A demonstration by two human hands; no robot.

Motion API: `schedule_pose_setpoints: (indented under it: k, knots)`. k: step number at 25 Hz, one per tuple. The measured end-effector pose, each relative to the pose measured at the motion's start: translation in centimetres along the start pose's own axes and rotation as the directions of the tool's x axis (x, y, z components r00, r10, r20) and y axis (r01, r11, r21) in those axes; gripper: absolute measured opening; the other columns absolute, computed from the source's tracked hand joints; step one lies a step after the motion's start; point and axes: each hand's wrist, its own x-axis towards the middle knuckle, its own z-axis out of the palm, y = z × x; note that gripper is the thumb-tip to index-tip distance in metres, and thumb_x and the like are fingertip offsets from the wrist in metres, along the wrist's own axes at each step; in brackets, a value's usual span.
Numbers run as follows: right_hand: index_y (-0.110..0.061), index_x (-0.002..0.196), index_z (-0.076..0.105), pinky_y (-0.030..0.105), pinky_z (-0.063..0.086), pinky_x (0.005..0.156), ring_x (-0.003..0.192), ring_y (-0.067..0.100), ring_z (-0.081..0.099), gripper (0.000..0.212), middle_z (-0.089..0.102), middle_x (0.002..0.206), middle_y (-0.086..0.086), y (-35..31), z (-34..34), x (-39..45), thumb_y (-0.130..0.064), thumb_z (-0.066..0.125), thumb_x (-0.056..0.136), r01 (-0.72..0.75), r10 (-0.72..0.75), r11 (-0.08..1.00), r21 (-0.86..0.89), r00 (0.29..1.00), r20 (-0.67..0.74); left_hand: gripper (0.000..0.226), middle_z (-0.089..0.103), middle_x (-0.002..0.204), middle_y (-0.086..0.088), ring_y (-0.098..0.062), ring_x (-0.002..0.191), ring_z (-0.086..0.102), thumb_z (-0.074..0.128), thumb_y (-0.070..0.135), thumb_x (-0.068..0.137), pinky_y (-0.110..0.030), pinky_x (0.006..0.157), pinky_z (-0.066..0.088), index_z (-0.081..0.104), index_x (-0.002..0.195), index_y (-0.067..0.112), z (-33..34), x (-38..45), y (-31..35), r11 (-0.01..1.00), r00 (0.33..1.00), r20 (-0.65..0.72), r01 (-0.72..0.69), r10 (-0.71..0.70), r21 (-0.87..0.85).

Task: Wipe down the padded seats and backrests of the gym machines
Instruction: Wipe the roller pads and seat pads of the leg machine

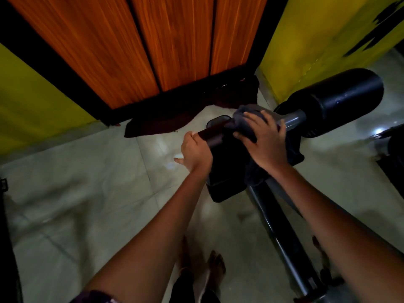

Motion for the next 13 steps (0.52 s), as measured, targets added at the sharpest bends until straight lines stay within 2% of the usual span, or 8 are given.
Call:
schedule_pose_setpoints:
  k: [2, 3, 4, 5, 7, 9, 10, 13]
  knots:
    - [-0.018, 0.129, 0.054, 0.060, 0.020, 0.109, 0.134, 0.027, 0.036, 0.049, 0.052, 0.136, 0.000, 1.5, -1.2, 2.5, -0.050, 0.052, 0.091, -0.242, 0.244, 0.957, 0.161, 0.970, 0.010, 0.039, 0.050, 0.139, -0.002, -0.018, 0.132, 0.040, 0.027, 0.024, 0.104, -0.046, 0.116, -0.007, 0.045, 0.137, 0.014, 0.3, -1.1, -1.2, 0.987, 0.991, -0.064, -0.126, 0.120, -0.098]
    - [-0.016, 0.126, 0.056, 0.061, 0.022, 0.108, 0.131, 0.030, 0.039, 0.047, 0.054, 0.133, 0.005, 1.3, -1.4, 3.3, -0.048, 0.053, 0.092, -0.337, 0.342, 0.919, 0.202, 0.940, 0.015, 0.039, 0.048, 0.140, -0.002, -0.016, 0.132, 0.040, 0.028, 0.023, 0.104, -0.045, 0.116, -0.008, 0.044, 0.138, 0.013, 0.5, -1.4, -1.7, 0.974, 0.978, -0.096, -0.194, 0.184, -0.114]
    - [-0.015, 0.126, 0.055, 0.061, 0.021, 0.109, 0.132, 0.032, 0.038, 0.047, 0.052, 0.134, 0.006, 0.3, -1.1, 3.5, -0.047, 0.053, 0.092, -0.369, 0.374, 0.914, 0.166, 0.927, 0.005, 0.040, 0.048, 0.141, -0.003, -0.016, 0.133, 0.040, 0.027, 0.022, 0.103, -0.043, 0.116, -0.008, 0.043, 0.138, 0.011, 0.6, -1.6, -2.3, 0.958, 0.961, -0.122, -0.262, 0.248, -0.113]
    - [-0.016, 0.131, 0.052, 0.060, 0.017, 0.111, 0.135, 0.031, 0.034, 0.049, 0.049, 0.139, 0.004, -0.9, -0.4, 2.9, -0.047, 0.051, 0.093, -0.330, 0.332, 0.939, 0.094, 0.943, -0.012, 0.043, 0.048, 0.140, -0.004, -0.017, 0.133, 0.039, 0.026, 0.024, 0.101, -0.041, 0.116, -0.008, 0.043, 0.138, 0.009, 0.7, -1.8, -2.9, 0.943, 0.943, -0.131, -0.320, 0.306, -0.098]
    - [-0.020, 0.135, 0.050, 0.060, 0.009, 0.110, 0.139, 0.030, 0.028, 0.052, 0.046, 0.143, -0.001, -2.2, 0.9, 0.6, -0.050, 0.047, 0.093, -0.112, 0.112, 0.993, 0.026, 0.993, -0.025, 0.050, 0.046, 0.142, -0.006, -0.017, 0.136, 0.037, 0.021, 0.030, 0.099, -0.031, 0.116, -0.008, 0.040, 0.140, 0.008, 0.8, -2.4, -4.1, 0.905, 0.904, -0.111, -0.422, 0.414, -0.060]
    - [-0.024, 0.134, 0.051, 0.061, 0.011, 0.109, 0.139, 0.027, 0.031, 0.056, 0.048, 0.142, -0.005, -1.2, 0.4, -0.7, -0.056, 0.041, 0.090, 0.073, -0.072, 0.997, -0.033, 0.997, 0.004, 0.057, 0.042, 0.146, -0.005, -0.016, 0.138, 0.033, 0.017, 0.038, 0.098, -0.024, 0.115, -0.006, 0.037, 0.142, 0.010, 0.7, -3.2, -5.1, 0.861, 0.860, -0.086, -0.508, 0.504, -0.035]
    - [-0.025, 0.135, 0.050, 0.061, 0.012, 0.108, 0.139, 0.025, 0.030, 0.058, 0.047, 0.143, -0.007, -0.2, -0.2, -0.2, -0.059, 0.040, 0.089, 0.063, -0.062, 0.997, -0.044, 0.998, 0.022, 0.057, 0.041, 0.147, -0.004, -0.015, 0.139, 0.032, 0.017, 0.040, 0.097, -0.026, 0.116, -0.004, 0.037, 0.142, 0.011, 0.6, -3.4, -5.3, 0.850, 0.850, -0.075, -0.525, 0.522, -0.036]
    - [-0.024, 0.137, 0.047, 0.061, 0.010, 0.110, 0.141, 0.026, 0.023, 0.056, 0.039, 0.148, -0.007, 0.5, -0.4, 2.0, -0.057, 0.046, 0.091, -0.256, 0.256, 0.966, 0.035, 0.967, 0.014, 0.050, 0.044, 0.144, -0.004, -0.013, 0.135, 0.035, 0.023, 0.038, 0.098, -0.045, 0.119, 0.011, 0.042, 0.138, 0.014, 0.1, -2.6, -5.6, 0.843, 0.846, -0.062, -0.533, 0.529, -0.071]
